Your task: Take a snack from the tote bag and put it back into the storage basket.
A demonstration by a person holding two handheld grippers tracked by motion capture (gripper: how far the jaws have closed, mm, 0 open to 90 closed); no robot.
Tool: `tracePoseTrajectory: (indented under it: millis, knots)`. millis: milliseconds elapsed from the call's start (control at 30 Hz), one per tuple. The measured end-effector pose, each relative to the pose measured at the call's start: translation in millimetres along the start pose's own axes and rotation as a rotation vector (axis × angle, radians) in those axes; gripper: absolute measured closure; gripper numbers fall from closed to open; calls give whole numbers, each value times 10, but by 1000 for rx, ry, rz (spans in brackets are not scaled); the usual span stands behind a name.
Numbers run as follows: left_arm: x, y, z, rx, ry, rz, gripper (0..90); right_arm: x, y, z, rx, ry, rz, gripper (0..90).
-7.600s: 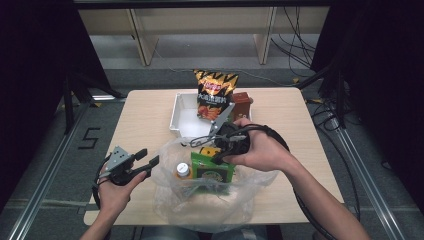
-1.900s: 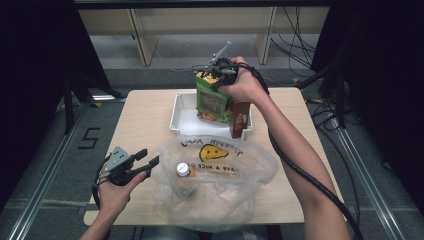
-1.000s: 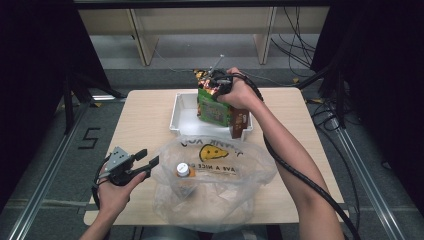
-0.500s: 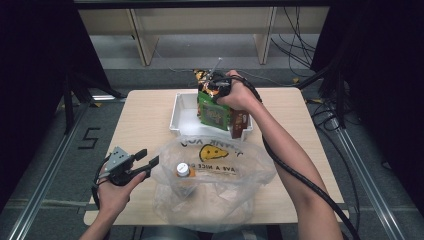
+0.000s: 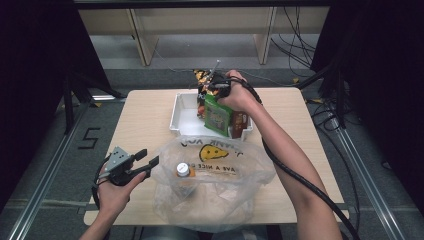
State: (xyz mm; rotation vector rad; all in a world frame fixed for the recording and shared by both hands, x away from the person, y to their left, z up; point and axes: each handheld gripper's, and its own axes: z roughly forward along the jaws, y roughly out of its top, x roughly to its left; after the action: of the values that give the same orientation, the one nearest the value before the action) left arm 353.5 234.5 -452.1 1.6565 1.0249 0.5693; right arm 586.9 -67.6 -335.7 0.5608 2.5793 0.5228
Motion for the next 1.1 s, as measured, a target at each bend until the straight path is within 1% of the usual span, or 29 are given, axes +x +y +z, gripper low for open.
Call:
tracePoseTrajectory:
  millis: [33, 67, 100, 133, 167, 233, 267, 367, 433, 467, 500, 567, 633, 667, 700, 733, 767, 800, 867, 900, 1000, 1067, 1100]
  knots:
    - [0, 0, -1, 0, 0, 0, 437, 15, 5, -8, -3, -10, 14, 786]
    - [0, 1, -2, 0, 0, 0, 437, 3, 2, -12, 1, -35, -13, 779]
    - [0, 2, -3, 0, 0, 0, 437, 16, 10, -32, -10, -26, 6, 771]
    - [1, 2, -3, 0, 0, 1, 437, 8, 9, -46, -13, -40, -7, 764]
    - [0, 2, -4, 0, 0, 0, 437, 13, 14, -70, -22, -41, -8, 759]
    - [0, 2, -4, -1, -1, 0, 437, 14, 16, -107, -36, -64, -2, 750]
    - [-1, 3, -4, -1, -2, 1, 437, 19, 20, -137, -44, -64, 5, 742]
    - [-9, 8, -5, -6, -4, 2, 437, 41, 25, -232, -92, -57, 38, 702]
    - [-11, 15, -6, -11, -10, 3, 436, 53, 18, -298, -113, -63, 52, 678]
    - [-14, 18, -11, -10, -6, 4, 436, 60, 14, -328, -123, -59, 51, 657]
    - [-14, 21, -15, -10, -8, 6, 436, 72, 6, -355, -133, -62, 63, 638]
    - [-17, 25, -18, -17, -12, 5, 434, 98, -14, -408, -151, -44, 85, 603]
    - [-27, 36, -26, -27, -16, 0, 428, 120, -44, -461, -169, -39, 110, 571]
    - [-28, 41, -31, -31, -25, 2, 425, 131, -64, -486, -183, -39, 120, 563]
    - [-34, 47, -37, -34, -24, 2, 421, 147, -88, -516, -196, -40, 136, 550]
    - [-40, 54, -42, -39, -27, 3, 417, 153, -116, -546, -210, -38, 140, 538]
    - [-44, 58, -41, -46, -37, 4, 413, 164, -143, -577, -224, -29, 153, 526]
    - [-53, 64, -49, -43, -34, 6, 411, 189, -173, -605, -240, -27, 179, 518]
    - [-67, 70, -53, -44, -40, 5, 406, 223, -238, -662, -261, -6, 215, 502]
    - [-75, 72, -51, -47, -43, 3, 403, 228, -273, -683, -278, -12, 219, 497]
    - [-90, 75, -44, -54, -57, 2, 396, 279, -380, -754, -296, 10, 262, 490]
    - [-102, 79, -54, -52, -53, 2, 395, 315, -454, -788, -313, 18, 271, 479]
    - [-105, 79, -53, -58, -57, -1, 394, 330, -494, -803, -324, 17, 269, 476]
